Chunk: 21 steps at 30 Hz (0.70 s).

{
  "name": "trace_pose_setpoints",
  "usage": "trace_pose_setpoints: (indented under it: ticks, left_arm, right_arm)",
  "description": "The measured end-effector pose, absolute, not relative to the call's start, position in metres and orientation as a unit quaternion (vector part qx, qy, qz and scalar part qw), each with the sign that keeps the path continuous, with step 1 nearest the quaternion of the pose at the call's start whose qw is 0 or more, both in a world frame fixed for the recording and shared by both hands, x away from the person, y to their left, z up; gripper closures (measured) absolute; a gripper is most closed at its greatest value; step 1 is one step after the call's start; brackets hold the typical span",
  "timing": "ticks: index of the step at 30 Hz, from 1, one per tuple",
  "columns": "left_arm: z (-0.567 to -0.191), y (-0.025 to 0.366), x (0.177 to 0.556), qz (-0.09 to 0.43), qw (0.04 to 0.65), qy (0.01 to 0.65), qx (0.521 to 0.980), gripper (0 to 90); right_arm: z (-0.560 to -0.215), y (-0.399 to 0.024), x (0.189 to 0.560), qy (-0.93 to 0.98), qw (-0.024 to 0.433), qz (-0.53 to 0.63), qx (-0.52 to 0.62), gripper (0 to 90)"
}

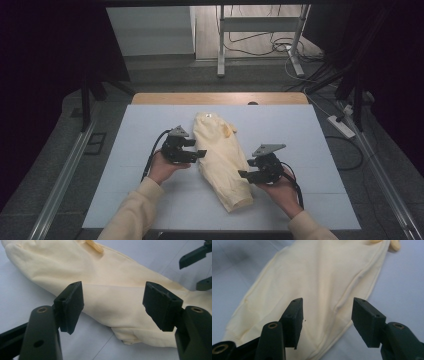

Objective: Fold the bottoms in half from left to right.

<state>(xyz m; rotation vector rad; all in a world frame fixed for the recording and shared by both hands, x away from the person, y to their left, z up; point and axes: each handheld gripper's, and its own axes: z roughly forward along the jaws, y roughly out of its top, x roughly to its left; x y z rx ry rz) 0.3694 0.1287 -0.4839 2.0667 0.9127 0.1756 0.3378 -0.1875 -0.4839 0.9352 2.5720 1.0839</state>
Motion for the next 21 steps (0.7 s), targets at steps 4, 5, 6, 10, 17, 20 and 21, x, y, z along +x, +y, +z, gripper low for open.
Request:
trace_pose_setpoints:
  ticks: [4, 5, 6, 10, 17, 20, 21]
  left_arm:
    - [-0.484, 0.129, 0.369, 0.070, 0.425, 0.364, 0.826, 32.6]
    - [-0.484, 0.129, 0.369, 0.069, 0.424, 0.364, 0.826, 32.6]
    - [-0.484, 0.129, 0.369, 0.069, 0.424, 0.364, 0.826, 32.6]
    - [-0.484, 0.128, 0.369, 0.070, 0.425, 0.363, 0.826, 32.6]
    - [-0.484, 0.128, 0.369, 0.069, 0.424, 0.362, 0.827, 32.6]
    - [-0.485, 0.128, 0.370, 0.069, 0.422, 0.361, 0.829, 32.6]
    - [-0.485, 0.128, 0.370, 0.069, 0.422, 0.361, 0.829, 32.6]
  right_arm:
    - [-0.488, -0.187, 0.344, 0.869, 0.103, 0.359, 0.325, 41.5]
    - [-0.489, -0.188, 0.345, 0.870, 0.105, 0.356, 0.325, 41.4]
    - [-0.489, -0.188, 0.346, 0.869, 0.107, 0.355, 0.328, 41.3]
    - [-0.493, -0.188, 0.352, 0.867, 0.108, 0.351, 0.336, 40.2]
    - [-0.501, -0.184, 0.360, 0.869, 0.108, 0.340, 0.344, 38.6]
    - [-0.505, -0.180, 0.362, 0.871, 0.108, 0.335, 0.343, 37.6]
    - [-0.506, -0.179, 0.363, 0.872, 0.109, 0.334, 0.342, 37.5]
